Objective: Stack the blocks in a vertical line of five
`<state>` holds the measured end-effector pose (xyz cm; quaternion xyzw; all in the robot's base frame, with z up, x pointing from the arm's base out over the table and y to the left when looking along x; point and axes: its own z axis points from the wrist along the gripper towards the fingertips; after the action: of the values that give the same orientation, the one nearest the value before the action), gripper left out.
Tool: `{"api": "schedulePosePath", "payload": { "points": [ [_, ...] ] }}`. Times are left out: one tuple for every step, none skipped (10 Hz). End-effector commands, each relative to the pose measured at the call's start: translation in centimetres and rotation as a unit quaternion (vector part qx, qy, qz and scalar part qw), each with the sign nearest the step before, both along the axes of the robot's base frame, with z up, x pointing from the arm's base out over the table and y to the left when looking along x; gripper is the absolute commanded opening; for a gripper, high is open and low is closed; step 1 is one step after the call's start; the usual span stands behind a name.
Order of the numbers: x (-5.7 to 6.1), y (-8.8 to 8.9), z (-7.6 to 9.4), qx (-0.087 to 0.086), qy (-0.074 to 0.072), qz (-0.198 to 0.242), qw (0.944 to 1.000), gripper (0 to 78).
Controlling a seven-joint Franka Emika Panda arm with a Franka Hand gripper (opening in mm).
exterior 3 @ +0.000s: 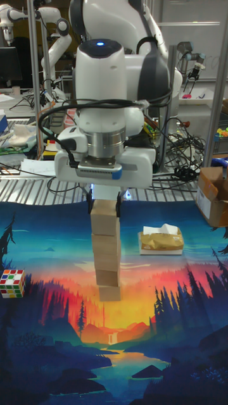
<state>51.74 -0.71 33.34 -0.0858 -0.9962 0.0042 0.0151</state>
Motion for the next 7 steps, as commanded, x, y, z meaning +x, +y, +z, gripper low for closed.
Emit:
{"api": "schedulePosePath", "payload": {
  "points": [
    [0.07,0.00,0.16,-0.004,-0.002,-0.017,0.9998,1.1],
    [0.07,0.00,0.16,-0.004,-0.002,-0.020,0.9998,1.1],
    [0.07,0.00,0.16,-0.005,-0.002,-0.020,0.9998,1.1],
    [0.08,0.01,0.16,-0.005,-0.002,-0.020,0.9998,1.1],
    [0.08,0.01,0.16,-0.006,-0.002,-0.019,0.9998,1.1],
    [0.08,0.01,0.15,-0.006,-0.002,-0.019,0.9998,1.1],
    [0.08,0.01,0.15,-0.006,-0.002,-0.019,0.9998,77.5]
  ]
}}
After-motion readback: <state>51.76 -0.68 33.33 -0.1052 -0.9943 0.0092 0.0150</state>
